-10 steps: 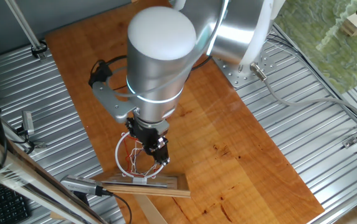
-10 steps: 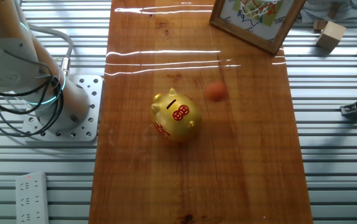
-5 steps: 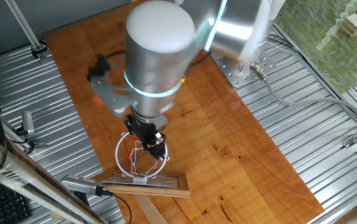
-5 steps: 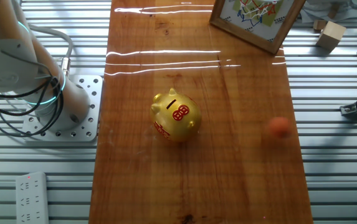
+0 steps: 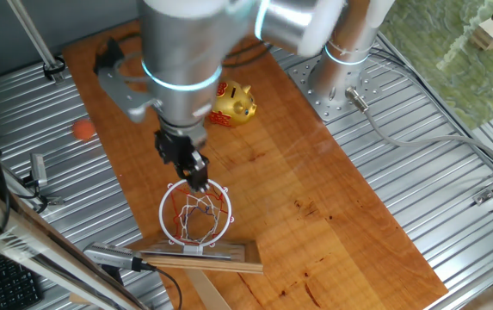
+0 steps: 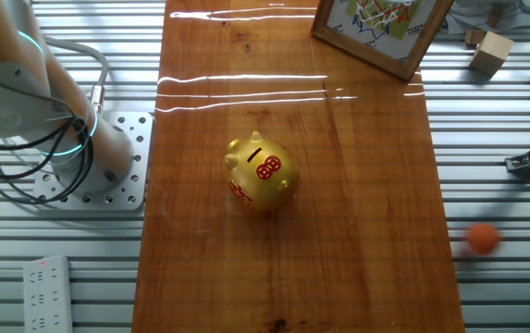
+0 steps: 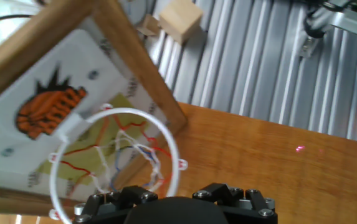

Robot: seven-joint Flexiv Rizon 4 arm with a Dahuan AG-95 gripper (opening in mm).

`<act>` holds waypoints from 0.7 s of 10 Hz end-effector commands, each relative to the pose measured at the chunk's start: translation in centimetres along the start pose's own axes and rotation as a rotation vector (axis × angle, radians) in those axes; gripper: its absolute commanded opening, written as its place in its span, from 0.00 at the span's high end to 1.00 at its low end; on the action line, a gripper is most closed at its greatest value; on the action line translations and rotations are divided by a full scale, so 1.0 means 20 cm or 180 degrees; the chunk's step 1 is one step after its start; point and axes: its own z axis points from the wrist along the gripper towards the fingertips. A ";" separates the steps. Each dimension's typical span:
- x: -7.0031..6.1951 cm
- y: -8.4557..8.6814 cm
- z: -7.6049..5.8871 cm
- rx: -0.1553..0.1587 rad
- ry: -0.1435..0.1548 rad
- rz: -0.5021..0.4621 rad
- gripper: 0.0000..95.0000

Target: Grab a basketball, release it and shoot it into the basket

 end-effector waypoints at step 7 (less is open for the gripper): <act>0.16 -0.12 -0.01 -0.0105 0.0209 0.0575 0.20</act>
